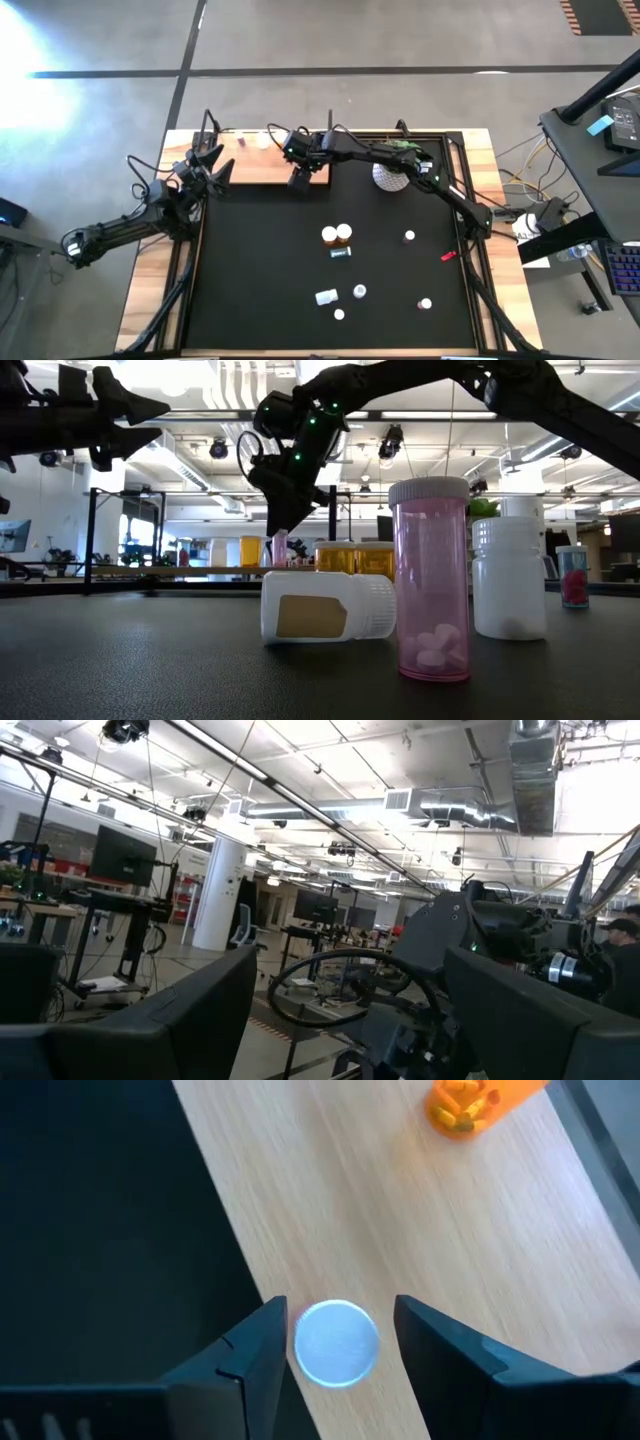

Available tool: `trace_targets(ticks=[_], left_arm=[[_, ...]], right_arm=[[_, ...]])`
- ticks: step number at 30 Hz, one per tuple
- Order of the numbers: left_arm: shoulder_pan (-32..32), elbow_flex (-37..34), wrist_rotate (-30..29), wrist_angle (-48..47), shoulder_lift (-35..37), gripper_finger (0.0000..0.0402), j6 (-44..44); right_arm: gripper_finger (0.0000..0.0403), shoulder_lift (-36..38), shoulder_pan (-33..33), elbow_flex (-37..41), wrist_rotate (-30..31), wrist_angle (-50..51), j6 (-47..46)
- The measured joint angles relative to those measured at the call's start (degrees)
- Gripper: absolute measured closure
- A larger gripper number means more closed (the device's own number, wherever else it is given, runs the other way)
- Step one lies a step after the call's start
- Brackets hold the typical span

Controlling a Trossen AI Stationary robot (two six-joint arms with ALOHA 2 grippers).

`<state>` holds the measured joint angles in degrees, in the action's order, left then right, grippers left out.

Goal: Pick and place medicine bottles onto shelf by color
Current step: Put the top pink pill bottle on the shelf

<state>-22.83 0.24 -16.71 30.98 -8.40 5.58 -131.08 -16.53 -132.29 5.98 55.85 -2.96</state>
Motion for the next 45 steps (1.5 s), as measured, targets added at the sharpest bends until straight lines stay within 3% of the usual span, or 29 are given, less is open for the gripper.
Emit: trace_targets(ticks=[6,13,16,23,35,40,45], left_arm=[[-0.01,0.02,0.00,0.00,0.01,0.0096,-0.01],[-0.02,0.02,0.00,0.00,0.02,0.0096,0.00],[-0.02,0.02,-0.01,0.00,0.00,0.0096,0.00],[-0.02,0.02,0.00,0.00,-0.09,0.0096,0.00],[-0.02,-0.01,0.00,0.00,-0.08,0.0096,0.00],[-0.02,0.02,0.00,0.00,-0.07,0.0096,-0.01],[0.00,0.02,0.00,0.00,-0.13,0.0096,0.00]], right_arm=[[0.0225,2.60,-0.11,-2.34,1.56,5.06,-0.62],[0.0232,6.69,-0.43,-2.56,4.99,9.29,-9.01],[0.0232,8.39,-0.61,-2.56,8.63,12.20,-14.54],[0.0247,10.67,-4.34,-1.91,9.12,21.44,-27.75],[0.0265,15.22,-5.79,-1.56,9.92,20.55,-26.94],[0.0265,16.88,-6.64,-1.41,10.73,18.53,-30.68],[0.0265,19.64,-7.27,3.91,10.70,14.44,-31.50]])
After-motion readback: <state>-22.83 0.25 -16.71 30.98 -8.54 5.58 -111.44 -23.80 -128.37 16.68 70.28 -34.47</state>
